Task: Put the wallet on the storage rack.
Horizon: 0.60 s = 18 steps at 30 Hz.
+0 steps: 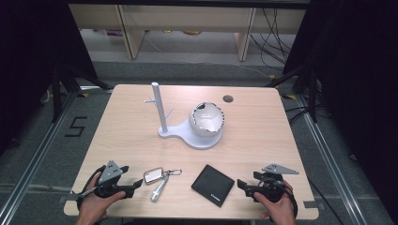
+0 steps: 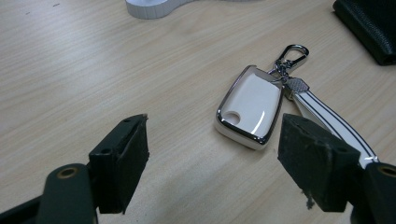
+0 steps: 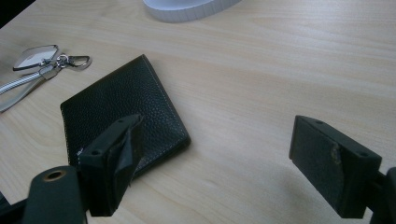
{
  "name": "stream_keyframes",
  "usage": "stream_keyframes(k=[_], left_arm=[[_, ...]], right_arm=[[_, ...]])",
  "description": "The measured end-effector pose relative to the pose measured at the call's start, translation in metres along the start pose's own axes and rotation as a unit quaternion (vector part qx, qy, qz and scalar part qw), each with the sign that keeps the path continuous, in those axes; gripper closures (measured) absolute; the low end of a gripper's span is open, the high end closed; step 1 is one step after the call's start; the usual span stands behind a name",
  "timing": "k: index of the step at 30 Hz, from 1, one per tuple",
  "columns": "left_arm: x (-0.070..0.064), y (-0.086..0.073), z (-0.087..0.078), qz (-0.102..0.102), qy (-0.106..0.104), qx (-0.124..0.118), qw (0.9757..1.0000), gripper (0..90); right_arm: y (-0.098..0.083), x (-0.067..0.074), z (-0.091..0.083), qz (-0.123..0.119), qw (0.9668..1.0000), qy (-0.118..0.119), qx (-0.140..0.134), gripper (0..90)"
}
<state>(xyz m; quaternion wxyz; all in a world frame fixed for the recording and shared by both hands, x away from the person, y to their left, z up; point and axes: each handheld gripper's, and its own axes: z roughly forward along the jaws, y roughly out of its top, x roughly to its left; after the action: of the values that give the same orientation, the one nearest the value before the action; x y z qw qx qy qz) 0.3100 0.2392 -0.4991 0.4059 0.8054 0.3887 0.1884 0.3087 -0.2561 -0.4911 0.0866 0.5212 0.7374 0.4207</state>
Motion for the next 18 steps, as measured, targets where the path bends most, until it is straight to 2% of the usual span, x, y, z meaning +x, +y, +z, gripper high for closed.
stream_keyframes(k=[1, 2, 3, 4, 5, 6, 7, 8, 9, 10, 11, 12, 13, 14, 15, 16, 17, 18], left_arm=[[-0.002, 0.000, 0.001, -0.008, 0.003, -0.007, 0.9999, 24.0], [-0.003, 0.001, 0.002, -0.016, 0.001, -0.013, 0.9998, 24.0], [-0.002, 0.003, 0.001, -0.005, -0.001, -0.005, 1.0000, 24.3], [-0.004, 0.004, 0.003, -0.015, -0.007, -0.015, 0.9997, 26.8], [-0.004, 0.004, 0.003, -0.015, -0.007, -0.015, 0.9997, 29.7], [-0.007, 0.009, 0.006, -0.009, -0.014, -0.018, 0.9997, 30.4], [-0.007, 0.009, 0.006, -0.009, -0.014, -0.018, 0.9997, 32.1], [-0.008, 0.012, 0.007, 0.001, -0.019, -0.014, 0.9997, 36.9], [-0.010, 0.016, 0.009, 0.011, -0.026, -0.011, 0.9995, 36.9], [-0.017, 0.022, 0.015, 0.011, -0.034, -0.020, 0.9992, 40.2], [-0.017, 0.022, 0.015, 0.011, -0.034, -0.020, 0.9992, 43.1], [-0.018, 0.027, 0.017, 0.032, -0.042, -0.006, 0.9986, 43.1], [-0.021, 0.031, 0.020, 0.039, -0.047, -0.011, 0.9981, 49.2], [-0.027, 0.040, 0.026, 0.060, -0.051, -0.001, 0.9969, 52.9], [-0.027, 0.040, 0.026, 0.060, -0.051, -0.001, 0.9969, 55.6], [-0.031, 0.044, 0.031, 0.062, -0.049, -0.005, 0.9969, 61.4], [-0.033, 0.049, 0.035, 0.073, -0.053, 0.004, 0.9959, 64.2], [-0.039, 0.056, 0.044, 0.089, -0.058, 0.010, 0.9943, 68.6]], right_arm=[[0.000, 0.000, 0.000, 0.001, 1.0000, 0.000, 0.000, 19.0], [0.000, -0.003, -0.001, -0.017, 0.9998, -0.005, -0.002, 19.2], [0.000, -0.002, -0.001, -0.016, 0.9999, -0.005, -0.002, 19.3], [0.000, -0.003, -0.001, -0.015, 0.9999, -0.002, -0.001, 19.4], [0.001, -0.003, -0.001, -0.019, 0.9998, -0.007, -0.003, 19.4], [0.001, -0.001, -0.001, 0.002, 1.0000, 0.004, 0.002, 19.4], [0.001, -0.001, -0.001, 0.002, 1.0000, 0.004, 0.002, 19.4], [0.002, -0.003, -0.002, -0.005, 0.9999, 0.010, -0.006, 20.7], [0.002, -0.003, -0.002, -0.005, 0.9999, 0.010, -0.006, 20.7], [0.003, 0.001, -0.004, 0.011, 0.9998, 0.014, -0.009, 21.1], [0.003, 0.001, -0.004, 0.011, 0.9998, 0.014, -0.009, 21.1], [0.004, 0.000, -0.005, 0.006, 0.9997, 0.022, -0.009, 21.1], [0.005, 0.003, -0.008, 0.015, 0.9996, 0.021, -0.009, 21.4], [0.006, 0.002, -0.008, 0.006, 0.9997, 0.022, -0.013, 21.6], [0.006, 0.002, -0.008, 0.006, 0.9997, 0.022, -0.013, 21.6], [0.005, 0.007, -0.008, 0.025, 0.9994, 0.025, -0.007, 22.3], [0.005, 0.008, -0.008, 0.023, 0.9992, 0.031, -0.007, 22.4], [0.005, 0.007, -0.007, 0.006, 0.9996, 0.027, -0.010, 22.7]])
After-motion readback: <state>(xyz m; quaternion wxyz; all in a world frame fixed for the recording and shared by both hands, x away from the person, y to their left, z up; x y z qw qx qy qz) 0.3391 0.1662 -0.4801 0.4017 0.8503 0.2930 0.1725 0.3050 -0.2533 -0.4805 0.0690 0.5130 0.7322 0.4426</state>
